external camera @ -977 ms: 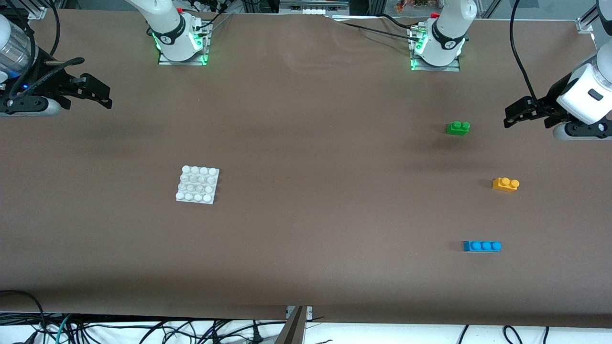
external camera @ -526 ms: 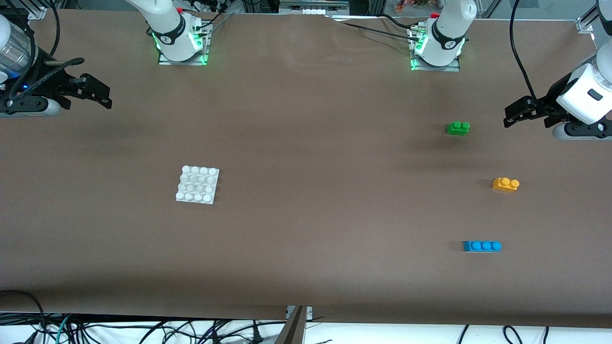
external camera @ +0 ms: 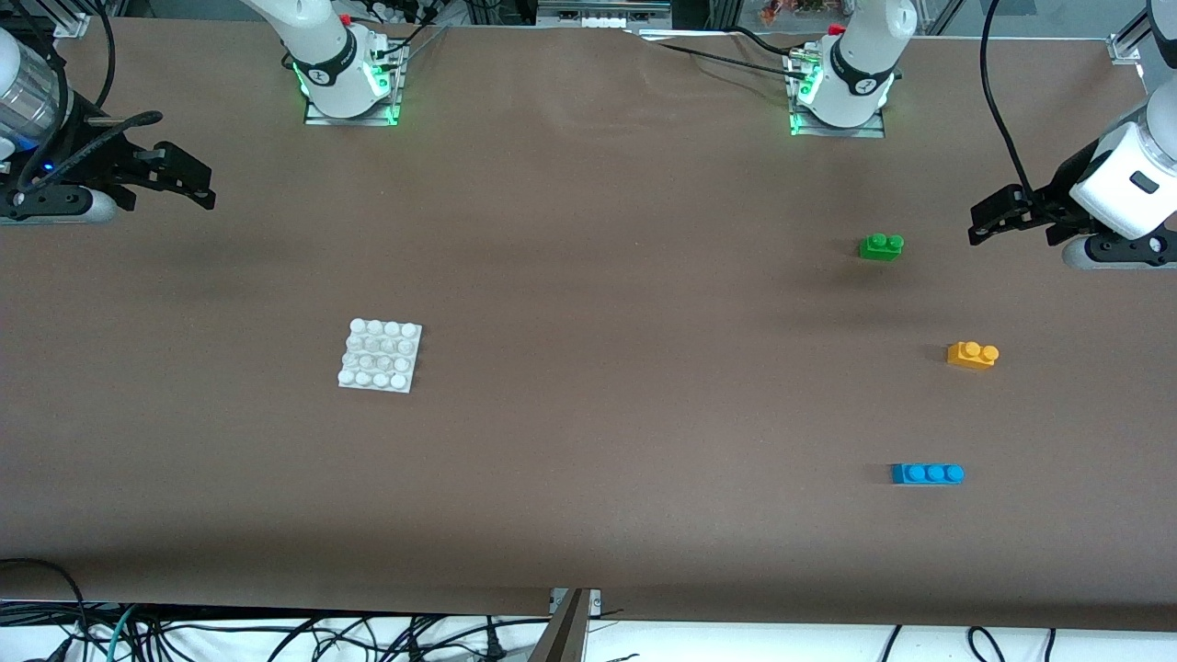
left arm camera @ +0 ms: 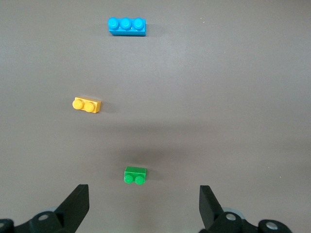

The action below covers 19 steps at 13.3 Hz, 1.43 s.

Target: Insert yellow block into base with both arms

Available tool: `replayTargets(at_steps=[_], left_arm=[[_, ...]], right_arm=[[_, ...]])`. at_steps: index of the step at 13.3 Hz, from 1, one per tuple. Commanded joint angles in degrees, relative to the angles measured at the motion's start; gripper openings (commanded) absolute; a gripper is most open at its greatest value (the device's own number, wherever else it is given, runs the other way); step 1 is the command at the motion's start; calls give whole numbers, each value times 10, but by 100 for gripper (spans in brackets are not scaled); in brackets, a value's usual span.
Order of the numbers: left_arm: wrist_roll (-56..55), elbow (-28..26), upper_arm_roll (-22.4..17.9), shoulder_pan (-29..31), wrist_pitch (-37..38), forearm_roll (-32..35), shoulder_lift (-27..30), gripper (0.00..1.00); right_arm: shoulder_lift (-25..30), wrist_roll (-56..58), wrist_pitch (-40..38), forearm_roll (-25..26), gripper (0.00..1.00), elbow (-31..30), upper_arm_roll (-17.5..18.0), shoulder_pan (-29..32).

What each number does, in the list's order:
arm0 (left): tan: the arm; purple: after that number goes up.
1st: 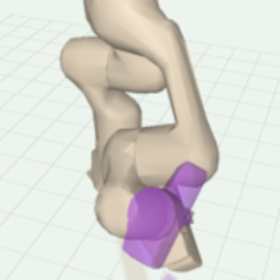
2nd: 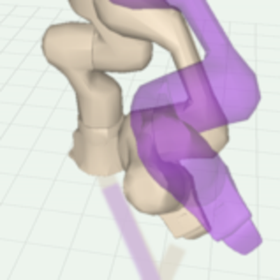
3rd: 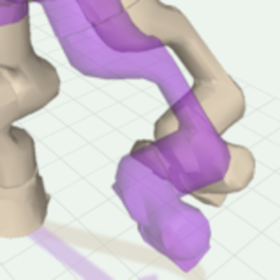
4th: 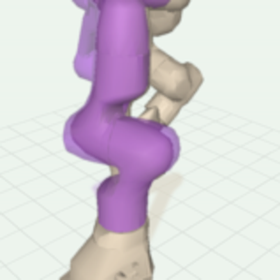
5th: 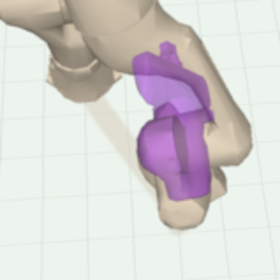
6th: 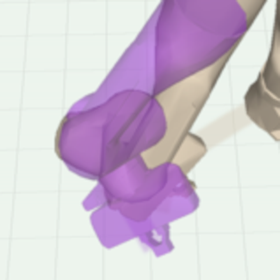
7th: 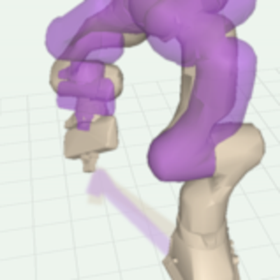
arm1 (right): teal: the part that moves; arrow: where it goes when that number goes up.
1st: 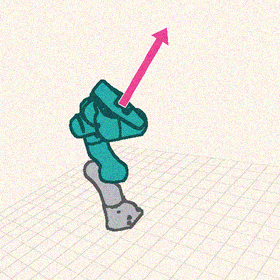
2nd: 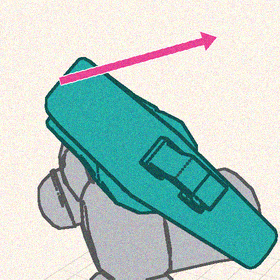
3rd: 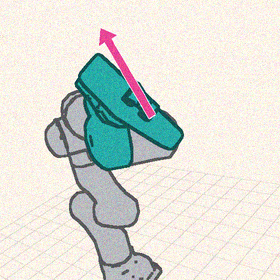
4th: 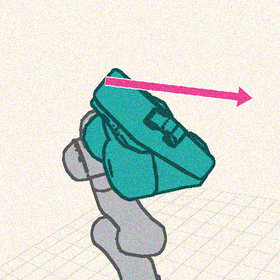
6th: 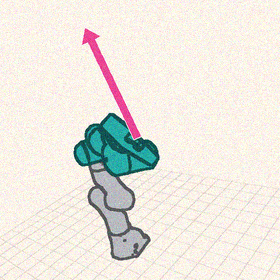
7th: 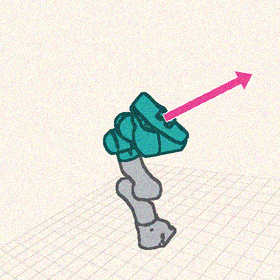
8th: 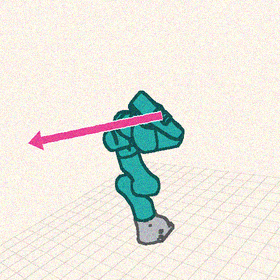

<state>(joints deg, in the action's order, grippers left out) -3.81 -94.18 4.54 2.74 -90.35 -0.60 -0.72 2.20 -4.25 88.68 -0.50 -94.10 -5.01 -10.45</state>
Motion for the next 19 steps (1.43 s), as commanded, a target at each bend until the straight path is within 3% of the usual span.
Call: replayTargets(at_steps=[1,19], left_arm=[[0,19,3,2,14,5,-7,100],[1,20,1,2,18,3,-7,100]], right_arm=[[-3,-5,-8,-5,100,9,3,6],[-11,-4,-1,-5,99,10,3,6]])
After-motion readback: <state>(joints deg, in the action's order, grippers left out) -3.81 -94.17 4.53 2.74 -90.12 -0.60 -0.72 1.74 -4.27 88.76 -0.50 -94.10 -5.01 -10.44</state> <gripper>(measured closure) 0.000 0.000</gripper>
